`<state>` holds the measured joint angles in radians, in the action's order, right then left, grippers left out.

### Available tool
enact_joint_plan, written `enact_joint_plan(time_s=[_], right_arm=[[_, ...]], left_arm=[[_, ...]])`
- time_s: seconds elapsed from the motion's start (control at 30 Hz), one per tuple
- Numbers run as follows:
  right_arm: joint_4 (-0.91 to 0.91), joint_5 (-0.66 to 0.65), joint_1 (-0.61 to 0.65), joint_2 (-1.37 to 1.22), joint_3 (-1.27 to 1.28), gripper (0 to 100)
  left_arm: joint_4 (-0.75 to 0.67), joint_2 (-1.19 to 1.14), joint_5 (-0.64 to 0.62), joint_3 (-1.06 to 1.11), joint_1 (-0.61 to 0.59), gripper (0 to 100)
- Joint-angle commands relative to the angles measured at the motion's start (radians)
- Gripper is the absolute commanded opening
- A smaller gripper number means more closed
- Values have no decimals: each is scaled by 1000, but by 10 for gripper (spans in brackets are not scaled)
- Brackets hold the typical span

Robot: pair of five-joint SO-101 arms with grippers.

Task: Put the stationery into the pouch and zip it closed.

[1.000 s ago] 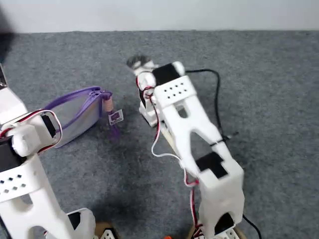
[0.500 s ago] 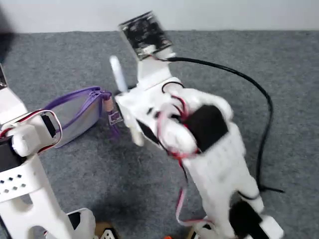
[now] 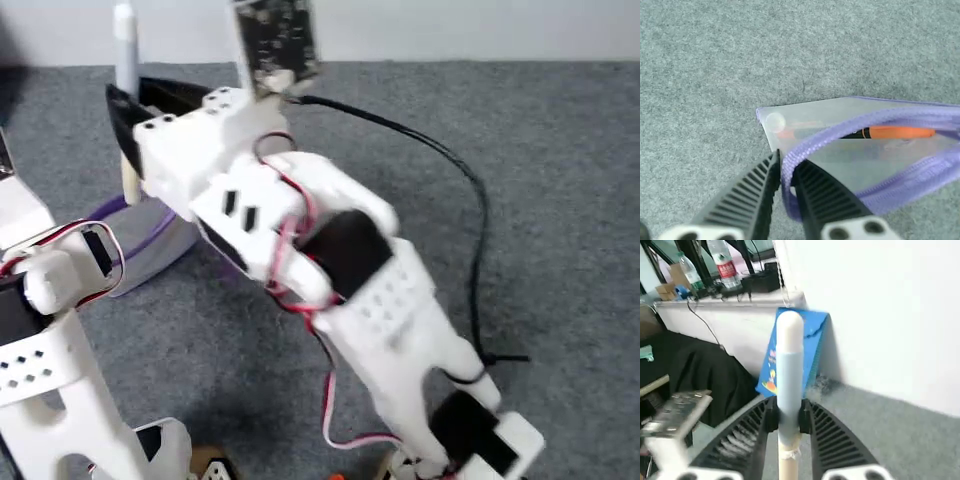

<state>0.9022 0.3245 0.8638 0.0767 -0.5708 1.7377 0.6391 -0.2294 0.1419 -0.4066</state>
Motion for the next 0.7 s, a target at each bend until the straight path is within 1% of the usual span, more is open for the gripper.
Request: enact_joint_plan(time_s=[0.0,0.2,0.33,0.4,0.53,0.6,0.67], right_arm=[[-25,9,12,-58,-5,8],[-13,11,16,-154,-3,8],[107,11,28,-179,-3,14],[176,20,30,-176,-9,63],[262,71,31,-110,-11,216],[283,71,28,-73,-11,252],[306,69,21,-35,-11,255]], left_arm=[[12,8,-9,-2,9,14],[12,8,-9,-2,9,14],[12,8,-9,-2,9,14],[12,8,-9,-2,9,14],[12,8,-9,-2,8,14],[9,8,-9,-2,8,14],[9,8,-9,-2,8,14]])
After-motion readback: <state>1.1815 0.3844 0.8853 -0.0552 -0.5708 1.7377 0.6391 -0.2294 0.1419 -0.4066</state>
